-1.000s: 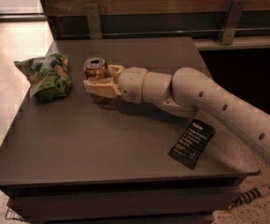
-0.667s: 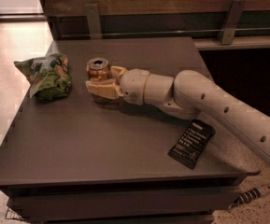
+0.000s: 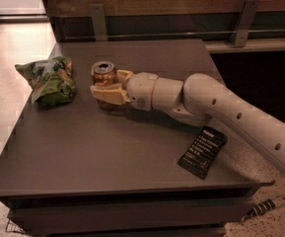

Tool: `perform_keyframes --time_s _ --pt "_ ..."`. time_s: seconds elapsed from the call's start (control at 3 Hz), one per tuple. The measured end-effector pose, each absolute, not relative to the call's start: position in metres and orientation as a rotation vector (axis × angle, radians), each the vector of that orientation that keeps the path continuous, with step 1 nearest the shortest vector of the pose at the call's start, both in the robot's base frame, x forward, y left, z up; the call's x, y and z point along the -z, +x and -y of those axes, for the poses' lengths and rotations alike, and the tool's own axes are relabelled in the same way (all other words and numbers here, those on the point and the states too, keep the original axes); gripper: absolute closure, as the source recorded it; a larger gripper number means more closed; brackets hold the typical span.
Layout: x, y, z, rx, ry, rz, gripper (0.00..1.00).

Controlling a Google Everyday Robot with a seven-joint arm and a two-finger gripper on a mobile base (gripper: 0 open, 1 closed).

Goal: Place orange can upright

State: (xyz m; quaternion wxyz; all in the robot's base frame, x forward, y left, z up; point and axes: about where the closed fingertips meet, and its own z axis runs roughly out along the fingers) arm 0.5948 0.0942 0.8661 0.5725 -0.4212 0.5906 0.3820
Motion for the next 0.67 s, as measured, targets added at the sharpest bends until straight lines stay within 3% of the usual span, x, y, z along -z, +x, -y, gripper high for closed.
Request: perform_keyframes --time_s 0.33,0.67 --pt "-0.8665 0.5947 -0.0944 -0.896 -0.988 -1.385 0.30" --pt "-0.8665 0.5947 -0.0944 -0.896 -0.988 -1.385 0.07"
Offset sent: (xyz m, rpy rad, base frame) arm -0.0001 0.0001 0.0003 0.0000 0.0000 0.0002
